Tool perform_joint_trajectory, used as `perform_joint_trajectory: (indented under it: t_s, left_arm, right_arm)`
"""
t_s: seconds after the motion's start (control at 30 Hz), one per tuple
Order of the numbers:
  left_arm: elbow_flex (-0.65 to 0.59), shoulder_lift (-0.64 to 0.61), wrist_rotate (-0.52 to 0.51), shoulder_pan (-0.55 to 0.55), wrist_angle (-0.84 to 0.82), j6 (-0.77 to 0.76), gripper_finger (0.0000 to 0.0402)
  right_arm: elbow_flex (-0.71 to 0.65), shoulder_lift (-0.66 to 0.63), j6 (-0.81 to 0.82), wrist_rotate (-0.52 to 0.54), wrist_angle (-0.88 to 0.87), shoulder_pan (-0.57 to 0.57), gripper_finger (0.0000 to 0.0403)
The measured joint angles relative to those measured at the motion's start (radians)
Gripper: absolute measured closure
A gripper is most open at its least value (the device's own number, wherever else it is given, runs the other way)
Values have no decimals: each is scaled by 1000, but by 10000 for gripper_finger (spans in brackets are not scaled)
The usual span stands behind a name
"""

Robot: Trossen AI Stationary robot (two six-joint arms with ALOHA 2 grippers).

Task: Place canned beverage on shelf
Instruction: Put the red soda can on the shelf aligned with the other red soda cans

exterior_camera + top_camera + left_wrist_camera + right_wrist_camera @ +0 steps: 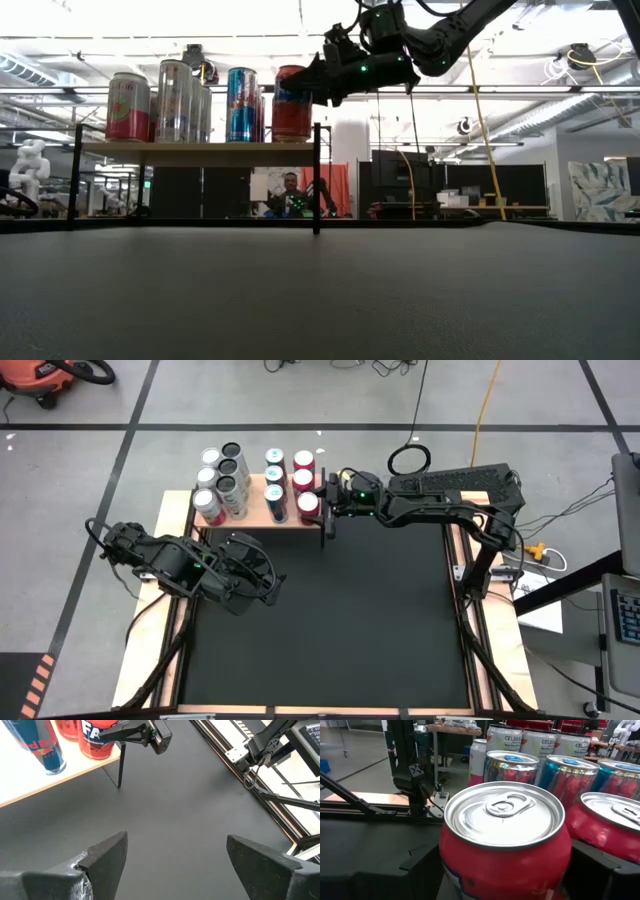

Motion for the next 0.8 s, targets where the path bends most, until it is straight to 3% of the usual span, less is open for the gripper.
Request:
perform_joint_trajectory:
  t_s: [0.53,0.8]
  left_arm:
    - [0,0,21,0,2,-1,62]
    - [0,0,22,0,1,-1,62]
  right_arm:
    - [1,33,14,-23,27,-1,88]
    - [1,36,31,-24,22,-1,51]
